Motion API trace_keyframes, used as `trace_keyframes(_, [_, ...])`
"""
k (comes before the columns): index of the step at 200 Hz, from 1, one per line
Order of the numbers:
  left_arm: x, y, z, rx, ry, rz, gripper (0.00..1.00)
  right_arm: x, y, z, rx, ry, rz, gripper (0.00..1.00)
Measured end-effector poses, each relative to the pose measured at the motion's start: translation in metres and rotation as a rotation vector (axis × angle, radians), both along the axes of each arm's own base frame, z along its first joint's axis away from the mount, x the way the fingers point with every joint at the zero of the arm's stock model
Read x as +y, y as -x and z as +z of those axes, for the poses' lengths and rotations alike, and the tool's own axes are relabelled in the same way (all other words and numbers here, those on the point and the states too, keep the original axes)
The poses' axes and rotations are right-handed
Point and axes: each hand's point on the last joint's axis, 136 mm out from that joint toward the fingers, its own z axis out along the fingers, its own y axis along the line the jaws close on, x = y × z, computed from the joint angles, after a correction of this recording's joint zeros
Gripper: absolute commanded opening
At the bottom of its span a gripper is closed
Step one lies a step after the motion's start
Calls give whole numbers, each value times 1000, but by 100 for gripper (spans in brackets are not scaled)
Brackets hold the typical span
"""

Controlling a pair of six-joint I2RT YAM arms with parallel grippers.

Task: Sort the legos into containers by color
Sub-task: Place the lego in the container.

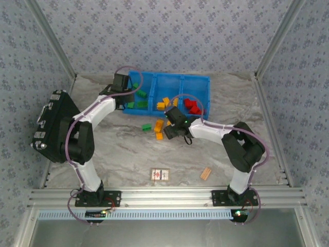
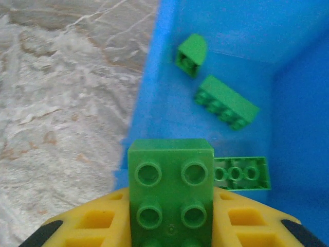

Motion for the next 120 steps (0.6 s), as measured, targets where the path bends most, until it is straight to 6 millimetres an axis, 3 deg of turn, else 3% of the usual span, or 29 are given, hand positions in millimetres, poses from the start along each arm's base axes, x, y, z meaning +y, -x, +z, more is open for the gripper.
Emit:
trace_keyframes(23, [-14,0,8,-16,1,-35,24,-2,-6,-3,3,4,-10,81])
trace_keyframes(69, [-13,-3,14,-18,-3,-37,24,-8,-19,-7,6,1,-35,81])
trace_keyframes(98, [-20,-18,24,-42,7,-46,24,-6,-27,-14,17,3,-33,80])
trace_keyframes(120, [-24,-27,16,-30,8,-50,24,-4,-34,-12,12,-6,-30,80])
